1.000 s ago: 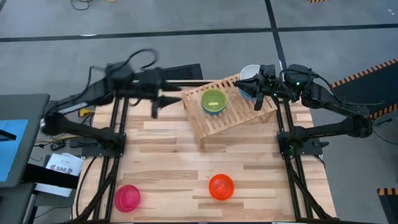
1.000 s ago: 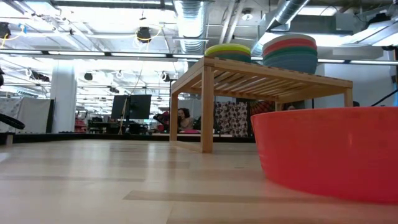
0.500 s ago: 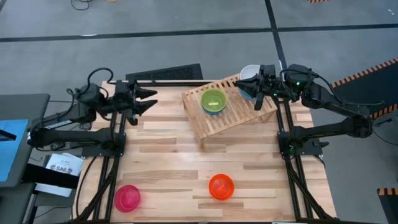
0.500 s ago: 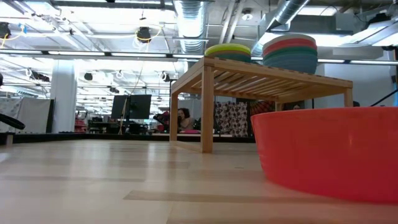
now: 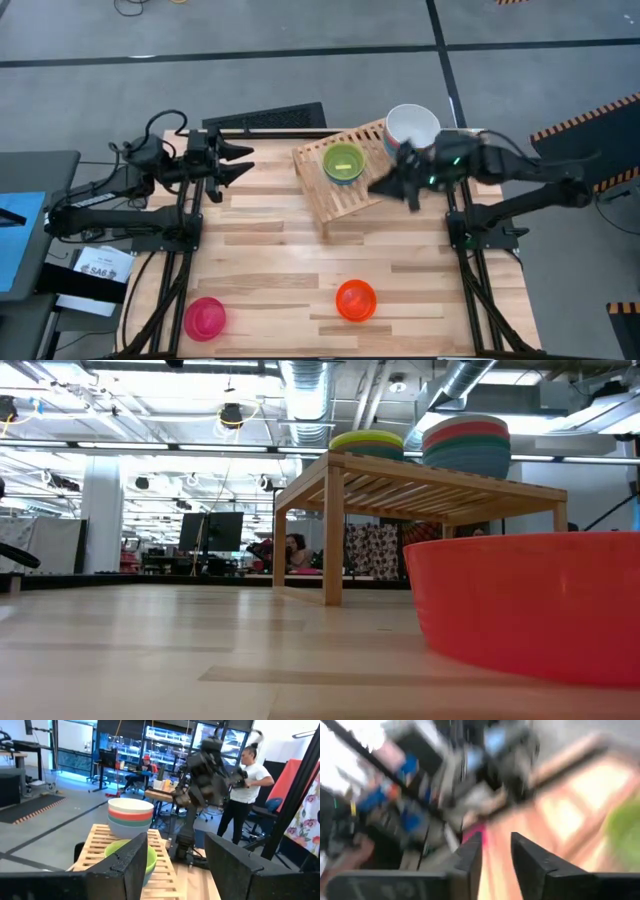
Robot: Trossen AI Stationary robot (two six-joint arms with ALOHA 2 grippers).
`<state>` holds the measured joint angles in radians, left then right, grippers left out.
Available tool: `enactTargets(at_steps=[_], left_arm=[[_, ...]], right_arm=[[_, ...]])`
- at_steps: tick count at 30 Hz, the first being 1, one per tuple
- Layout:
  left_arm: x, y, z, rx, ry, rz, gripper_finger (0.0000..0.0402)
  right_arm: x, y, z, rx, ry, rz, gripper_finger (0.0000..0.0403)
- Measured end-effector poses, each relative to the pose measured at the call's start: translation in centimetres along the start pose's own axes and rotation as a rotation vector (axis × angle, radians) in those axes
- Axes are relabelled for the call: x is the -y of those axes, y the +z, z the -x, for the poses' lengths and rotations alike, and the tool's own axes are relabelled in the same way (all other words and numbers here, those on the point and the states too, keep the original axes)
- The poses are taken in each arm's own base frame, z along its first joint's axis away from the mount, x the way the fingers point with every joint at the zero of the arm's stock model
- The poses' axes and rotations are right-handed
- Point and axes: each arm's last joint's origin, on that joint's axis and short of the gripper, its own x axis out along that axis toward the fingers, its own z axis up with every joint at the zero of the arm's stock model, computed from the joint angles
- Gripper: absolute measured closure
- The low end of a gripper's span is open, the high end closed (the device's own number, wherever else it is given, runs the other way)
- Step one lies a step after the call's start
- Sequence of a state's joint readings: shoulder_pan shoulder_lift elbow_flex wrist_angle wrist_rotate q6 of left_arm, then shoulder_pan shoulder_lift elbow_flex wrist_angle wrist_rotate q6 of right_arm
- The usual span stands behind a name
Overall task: Place and stack bowls onto a shelf
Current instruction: Stack the small orange bowl on top of the small yellow bowl on the shelf
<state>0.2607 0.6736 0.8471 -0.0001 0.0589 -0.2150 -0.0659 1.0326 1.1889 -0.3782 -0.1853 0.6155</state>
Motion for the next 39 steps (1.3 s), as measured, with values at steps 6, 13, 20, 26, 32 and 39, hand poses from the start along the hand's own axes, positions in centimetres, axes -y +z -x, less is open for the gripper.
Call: enactTargets(at_steps=[6,13,20,26,32,39], left_arm=[[0.0,-0.1,0.0,-0.014,0.003,0.007,0.0222],[-0.1,-0.1,0.0,-0.01,0.015,0.008,0.0222],[-0.1,-0.1,0.0,-0.01,0.016,0.01,0.0222],[-0.1,-0.1,0.0,-0.01,0.017,0.018,0.0222],[-0.1,-0.2,0.0,-0.015,0.018,0.019,0.0222],[-0.1,-0.2,0.0,-0.015,0.018,0.009,0.0222]], right_arm=[[-1.0,-7.0,-3.3,-0.501,-0.167,-0.169,0.0217],[-1.4,-14.6,-8.5,-0.835,-0.411,-0.242,0.0207],[-0.3,-21.2,-13.9,-1.053,-0.443,-0.217,0.0217],[0.9,-23.6,-16.2,-1.07,-0.463,-0.24,0.0223],[1.2,-24.7,-17.8,-1.035,-0.446,-0.296,0.0228],[2.0,-25.6,-18.3,-1.019,-0.521,-0.335,0.0248]])
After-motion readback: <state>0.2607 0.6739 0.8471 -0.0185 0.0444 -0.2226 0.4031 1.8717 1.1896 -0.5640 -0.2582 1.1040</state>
